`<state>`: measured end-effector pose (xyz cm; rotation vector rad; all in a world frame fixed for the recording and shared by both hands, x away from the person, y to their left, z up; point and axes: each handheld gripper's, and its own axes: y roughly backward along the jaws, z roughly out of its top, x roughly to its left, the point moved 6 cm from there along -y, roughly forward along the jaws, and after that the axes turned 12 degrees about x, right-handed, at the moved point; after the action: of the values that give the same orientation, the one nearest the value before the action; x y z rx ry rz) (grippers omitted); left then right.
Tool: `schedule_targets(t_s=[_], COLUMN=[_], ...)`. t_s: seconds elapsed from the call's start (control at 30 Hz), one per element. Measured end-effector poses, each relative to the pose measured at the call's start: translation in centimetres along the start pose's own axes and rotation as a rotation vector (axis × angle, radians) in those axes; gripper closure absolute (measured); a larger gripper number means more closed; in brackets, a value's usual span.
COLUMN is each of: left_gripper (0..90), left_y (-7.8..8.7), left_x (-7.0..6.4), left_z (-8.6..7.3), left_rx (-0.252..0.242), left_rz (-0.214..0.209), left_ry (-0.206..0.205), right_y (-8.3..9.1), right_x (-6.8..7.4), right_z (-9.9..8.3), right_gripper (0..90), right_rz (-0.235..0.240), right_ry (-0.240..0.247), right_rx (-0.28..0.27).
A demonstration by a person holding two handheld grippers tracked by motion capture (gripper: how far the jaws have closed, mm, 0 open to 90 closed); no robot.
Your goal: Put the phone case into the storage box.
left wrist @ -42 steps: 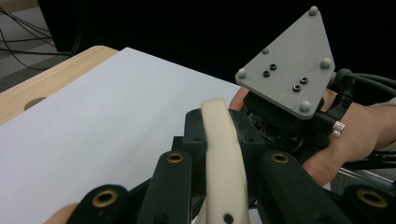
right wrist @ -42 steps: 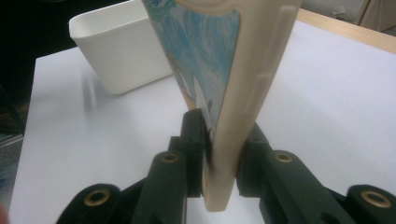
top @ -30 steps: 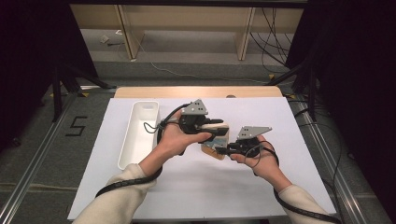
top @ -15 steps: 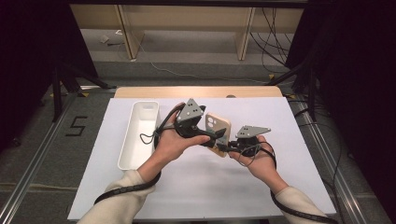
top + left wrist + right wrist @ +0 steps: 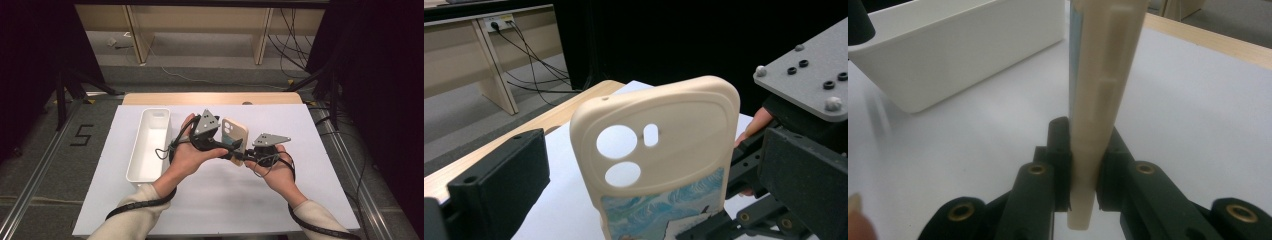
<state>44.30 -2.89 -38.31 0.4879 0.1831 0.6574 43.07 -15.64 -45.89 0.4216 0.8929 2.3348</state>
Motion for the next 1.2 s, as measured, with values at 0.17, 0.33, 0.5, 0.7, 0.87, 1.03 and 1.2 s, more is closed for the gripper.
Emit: schedule_targets(t_s=[0.17,0.33,0.5,0.7,0.87,1.03,1.2], left_gripper=[0.0,0.0,0.0,0.0,0.0,0.4,2.8], left_y=[-0.6,-1.1,-1.5,-1.8,-1.9,-2.0,-2.2], left_x=[-0.1,-0.5,-0.7,-0.7,-0.7,-0.6,-0.6], left_z=[0.3,0.4,0.6,0.7,0.8,0.9,0.8], left_rx=[-0.007,-0.01,-0.014,-0.012,-0.018,-0.024,-0.027], left_rz=[0.016,0.016,0.023,0.034,0.036,0.039,0.058], left_ry=[0.007,0.005,0.009,0.003,0.009,0.014,0.016], right_y=[0.0,0.0,-0.1,0.0,-0.1,-0.1,-0.1], right_x=[0.0,0.0,0.0,0.1,0.2,0.3,0.3], right_z=[0.1,0.0,0.1,0.2,0.3,0.3,0.3], right_gripper=[80.6,80.6,80.6,80.6,80.5,80.5,80.5], right_rz=[-0.005,-0.005,-0.005,-0.004,-0.001,-0.002,-0.003], right_ry=[-0.005,-0.015,-0.018,-0.018,-0.019,-0.018,-0.018], right_rx=[-0.003,-0.001,-0.004,-0.008,-0.012,-0.013,-0.016])
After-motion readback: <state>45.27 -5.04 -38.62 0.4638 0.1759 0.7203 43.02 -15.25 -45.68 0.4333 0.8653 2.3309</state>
